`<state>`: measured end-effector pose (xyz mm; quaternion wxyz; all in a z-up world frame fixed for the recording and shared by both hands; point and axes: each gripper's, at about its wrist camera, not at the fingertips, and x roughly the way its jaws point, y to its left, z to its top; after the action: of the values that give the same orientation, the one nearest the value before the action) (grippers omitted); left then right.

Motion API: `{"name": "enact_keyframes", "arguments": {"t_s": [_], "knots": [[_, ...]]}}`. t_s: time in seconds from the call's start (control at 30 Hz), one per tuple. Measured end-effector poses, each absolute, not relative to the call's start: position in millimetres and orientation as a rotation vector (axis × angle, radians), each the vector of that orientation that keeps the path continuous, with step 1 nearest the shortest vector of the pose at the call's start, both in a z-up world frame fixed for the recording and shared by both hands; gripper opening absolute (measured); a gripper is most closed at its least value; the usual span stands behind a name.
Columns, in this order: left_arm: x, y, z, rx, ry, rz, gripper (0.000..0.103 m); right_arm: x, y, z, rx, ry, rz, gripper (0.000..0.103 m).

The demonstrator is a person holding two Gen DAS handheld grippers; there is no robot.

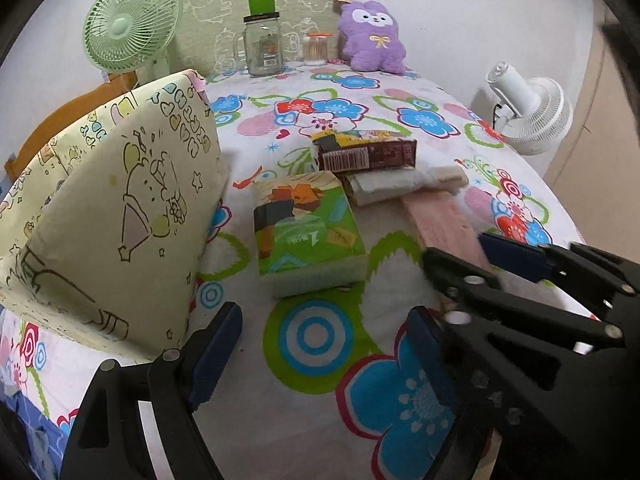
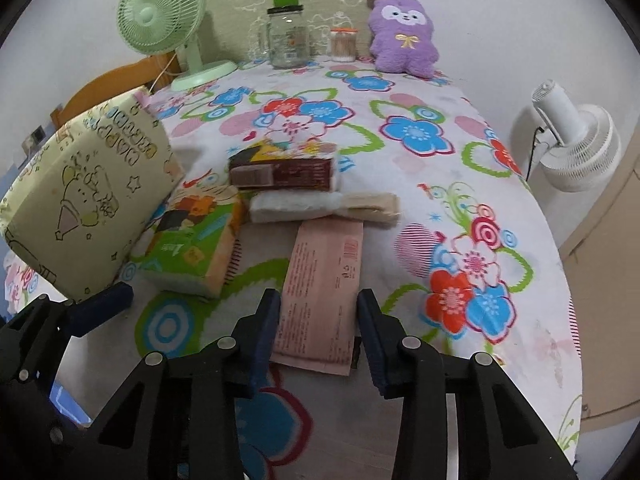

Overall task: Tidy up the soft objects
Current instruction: 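Grasp the green tissue pack with the left tool while the right tool grasps the pink packet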

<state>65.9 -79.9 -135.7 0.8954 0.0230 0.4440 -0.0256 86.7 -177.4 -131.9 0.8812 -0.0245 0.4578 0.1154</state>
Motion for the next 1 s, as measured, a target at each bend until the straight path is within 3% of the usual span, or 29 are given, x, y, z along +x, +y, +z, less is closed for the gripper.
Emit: {"name": "enact_keyframes", "arguments": {"t_s": [0.77, 0.87, 0.93, 1.0], "knots": [[92, -87, -136, 0.055, 0.868, 0.051, 0.081, 98, -201, -123, -0.010, 0.937, 0.256, 0.042], [92, -88, -136, 0.044, 0.867, 0.040, 0.071, 99, -205, -122, 0.003, 0.941, 0.249, 0.042], [92, -90, -135, 0.041, 0.865, 0.011, 0.057, 99, -204, -122, 0.005, 0.940, 0.252, 0.042], [92, -90, -135, 0.039, 0.867, 0.001, 0.057, 99, -203, -121, 0.005, 0.936, 0.257, 0.042]]}}
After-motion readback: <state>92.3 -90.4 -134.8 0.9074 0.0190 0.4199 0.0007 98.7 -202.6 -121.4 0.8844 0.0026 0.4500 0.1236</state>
